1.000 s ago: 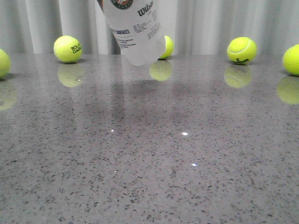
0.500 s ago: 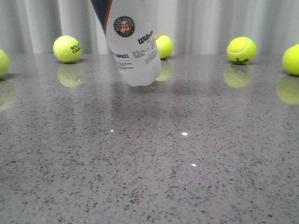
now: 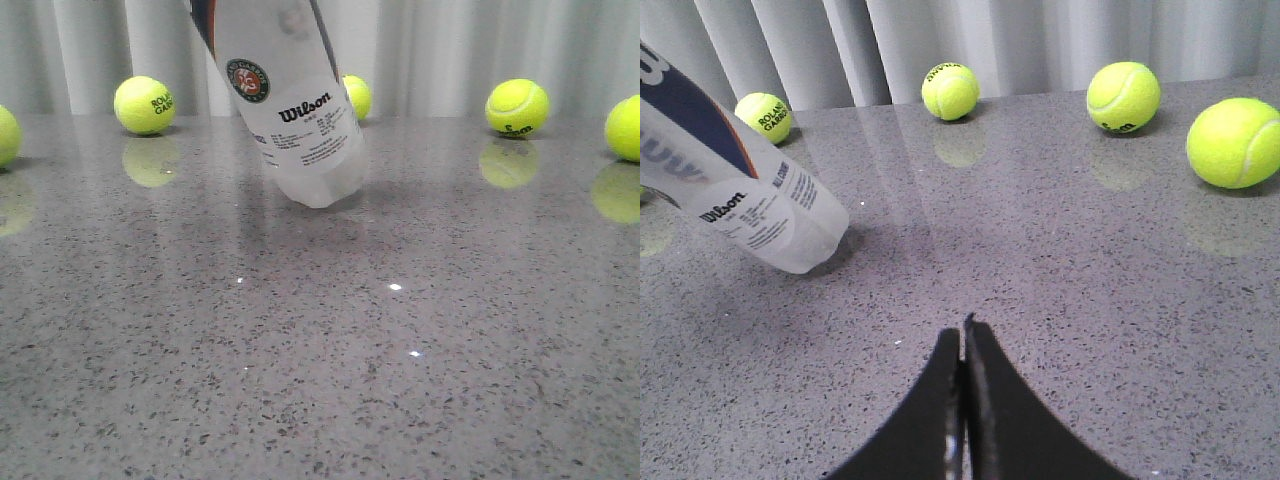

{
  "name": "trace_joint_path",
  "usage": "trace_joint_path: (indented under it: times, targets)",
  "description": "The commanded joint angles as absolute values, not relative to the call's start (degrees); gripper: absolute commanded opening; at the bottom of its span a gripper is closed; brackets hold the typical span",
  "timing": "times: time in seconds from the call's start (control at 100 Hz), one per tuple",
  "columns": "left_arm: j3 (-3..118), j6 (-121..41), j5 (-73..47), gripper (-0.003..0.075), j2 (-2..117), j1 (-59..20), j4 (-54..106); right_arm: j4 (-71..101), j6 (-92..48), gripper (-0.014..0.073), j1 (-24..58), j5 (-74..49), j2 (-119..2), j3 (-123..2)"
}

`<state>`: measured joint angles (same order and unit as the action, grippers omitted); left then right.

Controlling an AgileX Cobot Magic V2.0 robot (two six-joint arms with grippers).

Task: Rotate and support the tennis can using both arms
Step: 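Rotate the can upright with the left gripper and set its base down, then open the left gripper and lift it off the upright can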

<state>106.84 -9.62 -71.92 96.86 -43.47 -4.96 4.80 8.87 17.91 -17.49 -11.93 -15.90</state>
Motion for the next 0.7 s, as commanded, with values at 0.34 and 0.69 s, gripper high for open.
trace_joint_path:
  times: [0.34,0.69]
  targets:
    - [118.9,-12.1,-67.6,0.0360,101.5,-41.1,9.5,4.3,8.4,-0.0069,17.5,-12.8,-12.4,-17.3]
    - [123.3,-12.3,-64.1,0.0360,103.9,-41.1,13.7,4.3,8.4,-0.0069,17.5,-12.8,-12.4,-17.3]
